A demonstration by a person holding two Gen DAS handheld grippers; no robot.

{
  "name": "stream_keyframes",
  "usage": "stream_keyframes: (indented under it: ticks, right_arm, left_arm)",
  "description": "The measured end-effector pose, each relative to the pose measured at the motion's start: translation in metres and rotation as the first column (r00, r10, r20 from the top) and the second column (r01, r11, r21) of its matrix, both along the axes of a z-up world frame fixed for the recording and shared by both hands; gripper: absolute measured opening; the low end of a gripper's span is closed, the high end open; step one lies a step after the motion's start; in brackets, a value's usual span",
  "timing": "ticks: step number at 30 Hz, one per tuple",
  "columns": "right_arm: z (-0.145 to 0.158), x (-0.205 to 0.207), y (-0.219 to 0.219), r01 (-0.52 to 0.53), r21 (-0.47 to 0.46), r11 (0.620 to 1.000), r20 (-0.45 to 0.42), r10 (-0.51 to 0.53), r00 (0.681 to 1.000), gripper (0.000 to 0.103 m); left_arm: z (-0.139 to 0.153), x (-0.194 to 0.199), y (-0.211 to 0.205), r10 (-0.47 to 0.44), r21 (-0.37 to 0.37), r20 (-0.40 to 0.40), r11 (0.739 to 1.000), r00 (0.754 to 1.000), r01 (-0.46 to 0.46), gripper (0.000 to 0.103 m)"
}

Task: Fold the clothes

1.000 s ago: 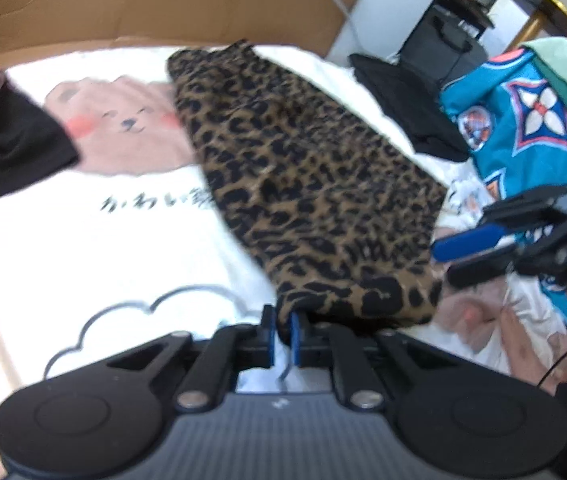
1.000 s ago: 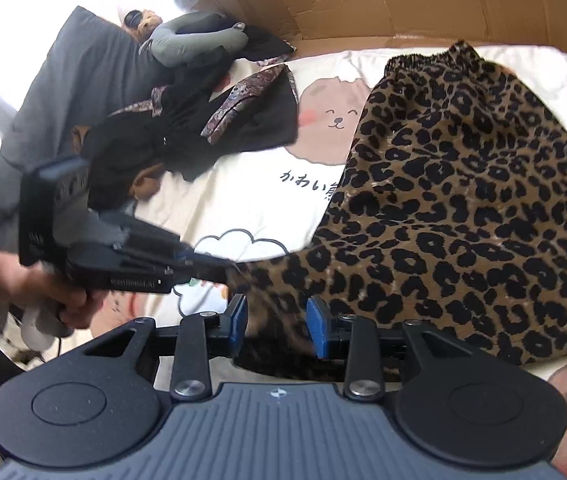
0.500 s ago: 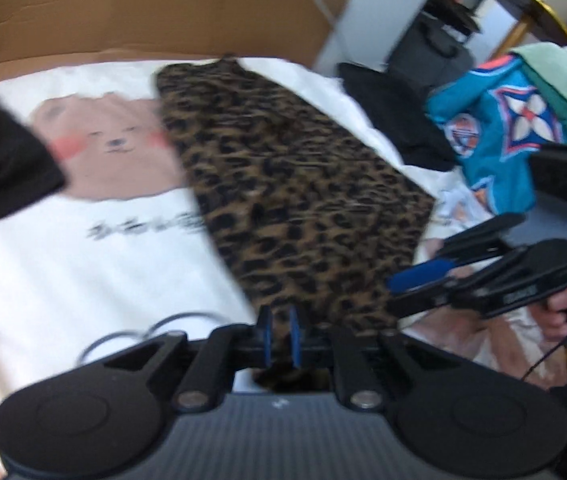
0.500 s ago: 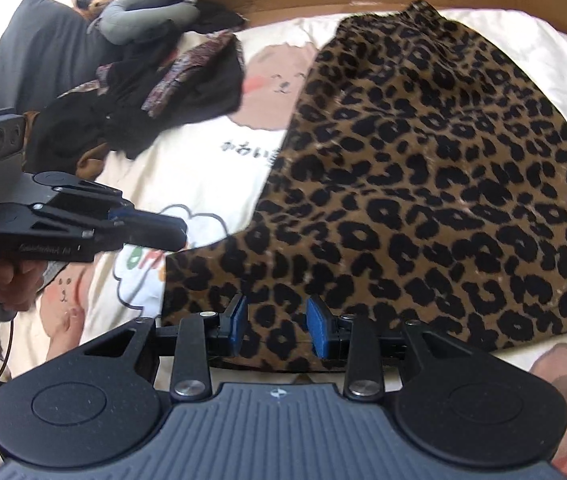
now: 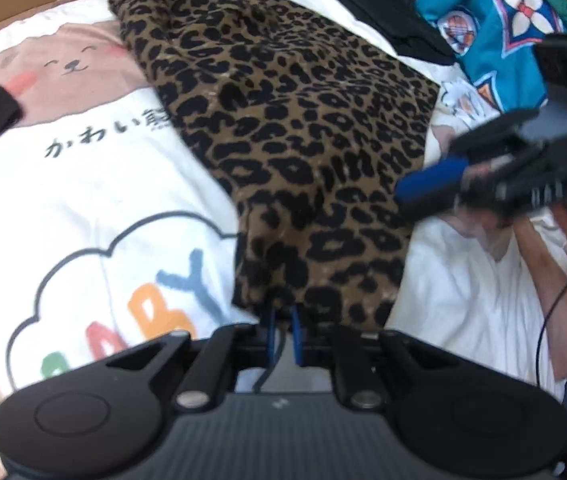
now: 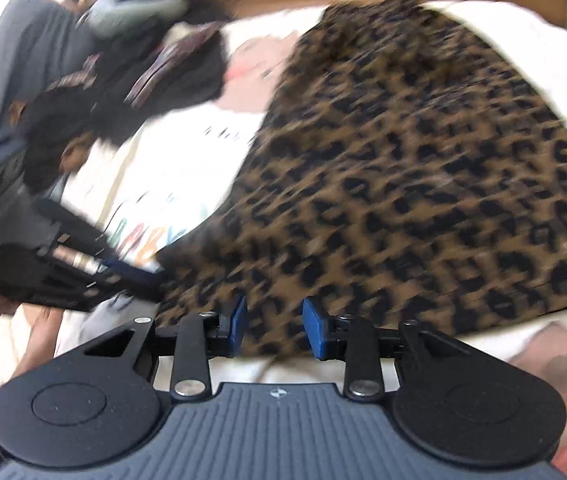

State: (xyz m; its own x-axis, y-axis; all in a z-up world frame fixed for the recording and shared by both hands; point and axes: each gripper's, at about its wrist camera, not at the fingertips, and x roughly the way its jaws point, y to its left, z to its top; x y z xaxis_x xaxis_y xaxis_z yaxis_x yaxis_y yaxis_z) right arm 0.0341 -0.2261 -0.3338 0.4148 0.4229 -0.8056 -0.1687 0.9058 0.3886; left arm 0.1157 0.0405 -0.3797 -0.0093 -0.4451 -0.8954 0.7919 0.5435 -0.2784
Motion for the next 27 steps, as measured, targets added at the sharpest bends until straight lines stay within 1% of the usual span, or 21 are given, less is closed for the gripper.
stream_keyframes:
  ticks: [1, 3, 4, 5, 6, 7, 11, 14, 16, 18, 19, 20, 23, 25, 27]
  right_arm:
    - [0.001, 0.001, -0.007, 0.025, -0.002, 1.000, 0.005, -0.025, 1.000, 0.038]
    - [0.002, 0.003, -0.023, 0.078, -0.007, 0.997, 0.009, -0.078, 0.997, 0.038]
    - [0.002, 0.003, -0.029, 0.099, -0.008, 0.995, 0.007, -0.099, 0.995, 0.038]
    - [0.000, 0.003, -0.033, 0.114, -0.009, 0.993, 0.004, -0.114, 0.994, 0.038]
    - [-0.001, 0.003, -0.037, 0.124, -0.010, 0.992, 0.001, -0.124, 0.992, 0.038]
    - [-0.002, 0.004, -0.038, 0.129, -0.011, 0.992, -0.002, -0.129, 0.992, 0.038]
    - [-0.003, 0.001, -0.039, 0.123, -0.011, 0.992, -0.011, -0.123, 0.992, 0.038]
    - [-0.004, 0.000, -0.033, 0.103, -0.014, 0.995, -0.013, -0.103, 0.995, 0.038]
    - [-0.003, 0.000, -0.031, 0.096, -0.016, 0.995, -0.009, -0.096, 0.995, 0.038]
    - [-0.002, 0.001, -0.031, 0.101, -0.015, 0.995, -0.003, -0.101, 0.995, 0.038]
    - [-0.002, 0.002, -0.032, 0.108, -0.014, 0.994, -0.002, -0.108, 0.994, 0.039]
    - [-0.002, 0.002, -0.034, 0.115, -0.014, 0.993, -0.002, -0.115, 0.993, 0.039]
    - [-0.003, 0.003, -0.037, 0.133, -0.016, 0.991, -0.006, -0.133, 0.991, 0.039]
    - [-0.003, 0.003, -0.039, 0.140, -0.017, 0.990, -0.006, -0.140, 0.990, 0.039]
    - [-0.003, 0.002, -0.040, 0.143, -0.018, 0.990, -0.004, -0.143, 0.990, 0.039]
  left_arm:
    - [0.003, 0.003, 0.003, 0.020, -0.002, -0.011, 1.000, 1.000, -0.020, 0.012]
    - [0.009, 0.010, 0.009, 0.067, -0.023, -0.037, 0.997, 0.997, -0.068, 0.018]
    - [0.008, 0.013, 0.012, 0.094, -0.032, -0.061, 0.995, 0.994, -0.096, 0.020]
    - [0.006, 0.016, 0.014, 0.122, -0.040, -0.089, 0.991, 0.989, -0.126, 0.025]
    - [0.004, 0.019, 0.016, 0.149, -0.048, -0.118, 0.987, 0.982, -0.156, 0.026]
    - [0.002, 0.022, 0.018, 0.176, -0.054, -0.146, 0.981, 0.974, -0.185, 0.026]
    - [-0.009, 0.031, 0.018, 0.211, -0.065, -0.240, 0.970, 0.948, -0.233, 0.026]
    - [-0.013, 0.033, 0.018, 0.238, -0.077, -0.285, 0.960, 0.928, -0.270, 0.026]
    - [-0.011, 0.032, 0.018, 0.245, -0.097, -0.298, 0.954, 0.923, -0.284, 0.026]
    - [-0.007, 0.032, 0.019, 0.256, -0.115, -0.287, 0.948, 0.923, -0.298, 0.026]
    - [-0.007, 0.033, 0.021, 0.268, -0.126, -0.287, 0.941, 0.920, -0.314, 0.026]
    - [-0.007, 0.035, 0.023, 0.291, -0.136, -0.293, 0.930, 0.911, -0.341, 0.026]
    - [-0.012, 0.042, 0.030, 0.352, -0.142, -0.346, 0.897, 0.870, -0.420, 0.025]
    - [-0.014, 0.044, 0.030, 0.361, -0.145, -0.361, 0.889, 0.860, -0.434, 0.023]
    - [-0.012, 0.044, 0.028, 0.354, -0.156, -0.361, 0.889, 0.863, -0.430, 0.016]
